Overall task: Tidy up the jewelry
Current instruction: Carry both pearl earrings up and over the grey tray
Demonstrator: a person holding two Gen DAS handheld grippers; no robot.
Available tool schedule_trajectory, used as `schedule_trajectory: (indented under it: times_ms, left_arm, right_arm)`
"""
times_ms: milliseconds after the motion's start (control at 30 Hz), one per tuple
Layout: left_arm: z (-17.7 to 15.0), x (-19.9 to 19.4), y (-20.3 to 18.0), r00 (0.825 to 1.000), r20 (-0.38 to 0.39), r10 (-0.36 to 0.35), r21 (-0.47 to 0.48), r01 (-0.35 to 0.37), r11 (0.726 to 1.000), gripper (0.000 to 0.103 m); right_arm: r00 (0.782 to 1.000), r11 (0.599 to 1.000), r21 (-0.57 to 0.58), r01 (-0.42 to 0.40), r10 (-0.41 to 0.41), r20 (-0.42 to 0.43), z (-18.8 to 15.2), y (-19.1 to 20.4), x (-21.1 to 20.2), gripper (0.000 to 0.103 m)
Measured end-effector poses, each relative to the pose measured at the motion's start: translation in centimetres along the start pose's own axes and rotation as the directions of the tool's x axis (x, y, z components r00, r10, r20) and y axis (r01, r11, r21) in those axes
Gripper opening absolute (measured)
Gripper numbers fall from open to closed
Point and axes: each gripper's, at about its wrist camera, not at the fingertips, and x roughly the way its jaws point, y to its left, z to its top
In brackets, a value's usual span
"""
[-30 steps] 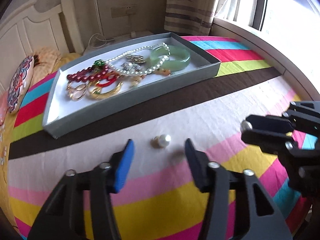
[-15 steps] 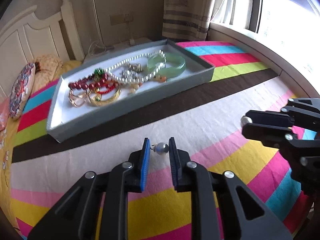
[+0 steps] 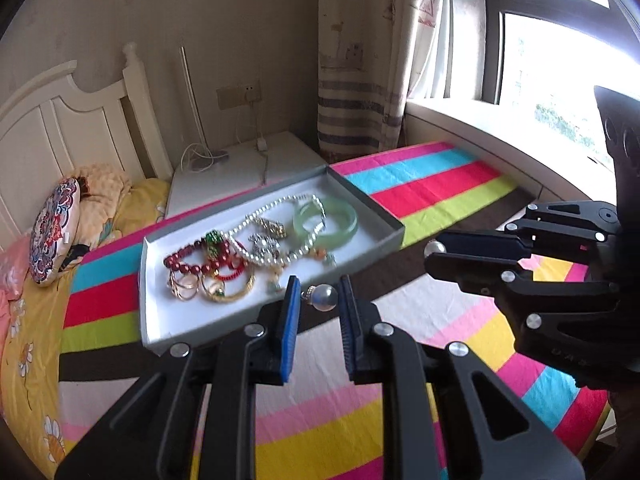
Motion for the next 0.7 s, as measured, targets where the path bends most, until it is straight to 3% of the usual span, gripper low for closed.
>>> schedule_trajectory:
  times_ms: [300, 700]
  left_arm:
    - [2.8, 1.2, 0.4, 1.0, 0.015, -0.005, 0.004, 0.005, 1.0, 0.019]
    - [5.6, 6.9, 1.6, 0.998, -0.02, -0.055, -0.045, 0.054, 0.998, 0.019]
  right_arm:
    - [1.0, 1.0, 0.006, 0.017, -0.017, 0.015, 2.0, -1.3, 1.5, 0.017]
    - [0.999, 0.999, 0.039, 0.032, -0.03, -0.043, 2.9, -4.2, 7.0, 0.017]
